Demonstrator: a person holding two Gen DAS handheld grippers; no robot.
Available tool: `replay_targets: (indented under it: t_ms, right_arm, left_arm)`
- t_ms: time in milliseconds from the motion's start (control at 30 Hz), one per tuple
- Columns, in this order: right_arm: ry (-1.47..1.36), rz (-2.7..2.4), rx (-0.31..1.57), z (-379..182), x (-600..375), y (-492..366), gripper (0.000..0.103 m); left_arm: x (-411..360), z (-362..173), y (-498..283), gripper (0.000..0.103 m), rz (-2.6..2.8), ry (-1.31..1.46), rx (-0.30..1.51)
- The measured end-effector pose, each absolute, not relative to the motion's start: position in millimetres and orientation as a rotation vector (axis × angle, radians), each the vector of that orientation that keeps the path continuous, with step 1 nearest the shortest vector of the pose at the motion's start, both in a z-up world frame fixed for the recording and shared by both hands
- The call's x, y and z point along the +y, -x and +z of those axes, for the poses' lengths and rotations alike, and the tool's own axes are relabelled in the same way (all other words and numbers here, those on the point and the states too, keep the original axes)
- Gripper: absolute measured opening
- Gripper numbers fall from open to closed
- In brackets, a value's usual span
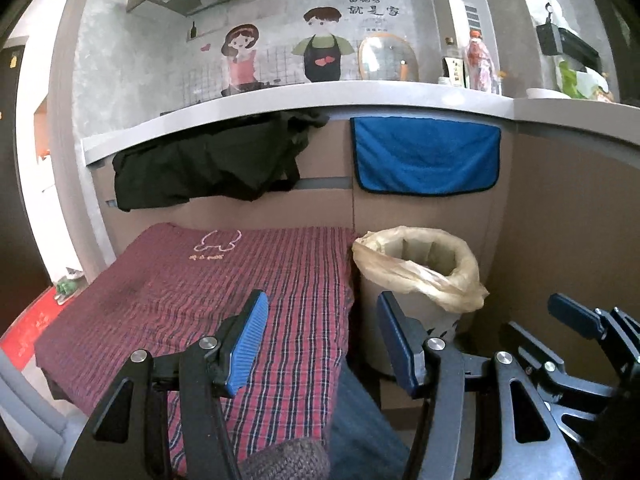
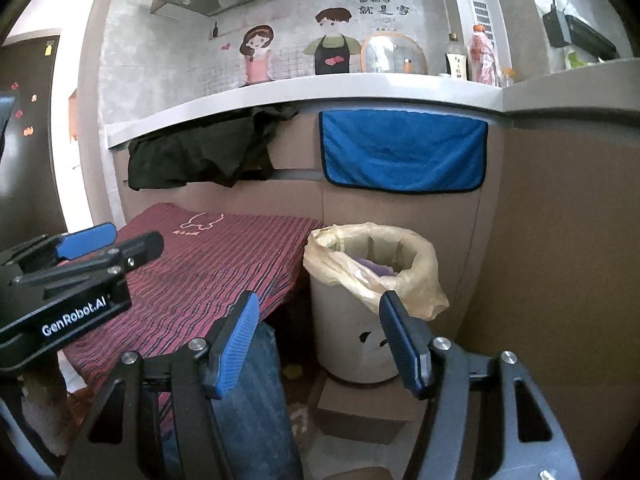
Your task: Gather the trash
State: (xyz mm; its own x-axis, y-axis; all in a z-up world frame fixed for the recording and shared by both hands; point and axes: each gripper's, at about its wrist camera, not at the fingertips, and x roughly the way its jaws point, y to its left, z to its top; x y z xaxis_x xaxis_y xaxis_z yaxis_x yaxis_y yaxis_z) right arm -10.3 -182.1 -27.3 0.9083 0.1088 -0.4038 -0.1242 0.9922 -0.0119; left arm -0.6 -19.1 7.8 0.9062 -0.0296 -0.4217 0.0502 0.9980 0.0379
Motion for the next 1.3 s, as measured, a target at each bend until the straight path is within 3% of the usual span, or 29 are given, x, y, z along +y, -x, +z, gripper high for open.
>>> replay_targets:
  t_ms: [1300]
  right_arm:
    - [0.021,0.147,0.389,-29.0,-178.2,11.9,0.06]
  left_arm:
    - [-2.7,10.4,0.6,0.057,0.033,-0.008,0.429]
